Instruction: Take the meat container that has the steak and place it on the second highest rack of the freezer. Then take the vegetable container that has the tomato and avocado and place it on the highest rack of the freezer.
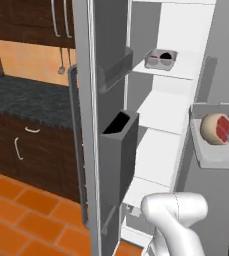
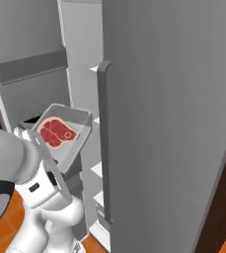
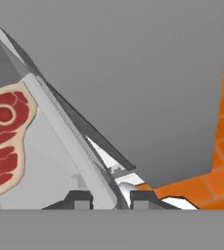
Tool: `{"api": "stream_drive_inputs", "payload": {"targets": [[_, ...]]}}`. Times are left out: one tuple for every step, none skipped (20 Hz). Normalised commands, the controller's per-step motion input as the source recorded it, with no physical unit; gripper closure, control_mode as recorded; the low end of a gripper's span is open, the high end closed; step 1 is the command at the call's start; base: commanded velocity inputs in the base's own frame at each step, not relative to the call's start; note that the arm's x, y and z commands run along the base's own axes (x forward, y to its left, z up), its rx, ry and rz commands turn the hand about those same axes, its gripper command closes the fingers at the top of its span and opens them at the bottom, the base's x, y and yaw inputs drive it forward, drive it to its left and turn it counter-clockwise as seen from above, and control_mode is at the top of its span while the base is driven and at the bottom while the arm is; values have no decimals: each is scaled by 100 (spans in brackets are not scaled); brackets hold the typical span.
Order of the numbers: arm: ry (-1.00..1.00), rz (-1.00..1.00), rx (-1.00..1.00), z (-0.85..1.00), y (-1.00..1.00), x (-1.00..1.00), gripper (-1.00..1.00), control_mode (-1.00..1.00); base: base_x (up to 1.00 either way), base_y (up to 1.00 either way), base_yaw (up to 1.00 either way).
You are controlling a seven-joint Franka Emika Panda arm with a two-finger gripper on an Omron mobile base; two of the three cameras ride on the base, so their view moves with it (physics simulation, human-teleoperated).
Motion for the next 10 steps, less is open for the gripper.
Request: {"api": "stream_drive_inputs", "payload": {"targets": [[0, 0, 0, 0, 0, 0, 100, 100, 0, 9, 43], [0, 0, 0, 0, 0, 0, 100, 100, -29, 19, 41], [0, 0, 0, 0, 0, 0, 100, 100, -31, 25, 40], [0, 0, 0, 0, 0, 0, 100, 100, -28, 37, 35], [0, 0, 0, 0, 0, 0, 100, 100, -16, 29, 34], [0, 0, 0, 0, 0, 0, 100, 100, 0, 8, 29], [0, 0, 0, 0, 0, 0, 100, 100, 0, 0, 25], [0, 0, 0, 0, 0, 0, 100, 100, 17, 0, 19], [0, 0, 0, 0, 0, 0, 100, 100, 59, 0, 13], [0, 0, 0, 0, 0, 0, 100, 100, 73, 0, 9]]}}
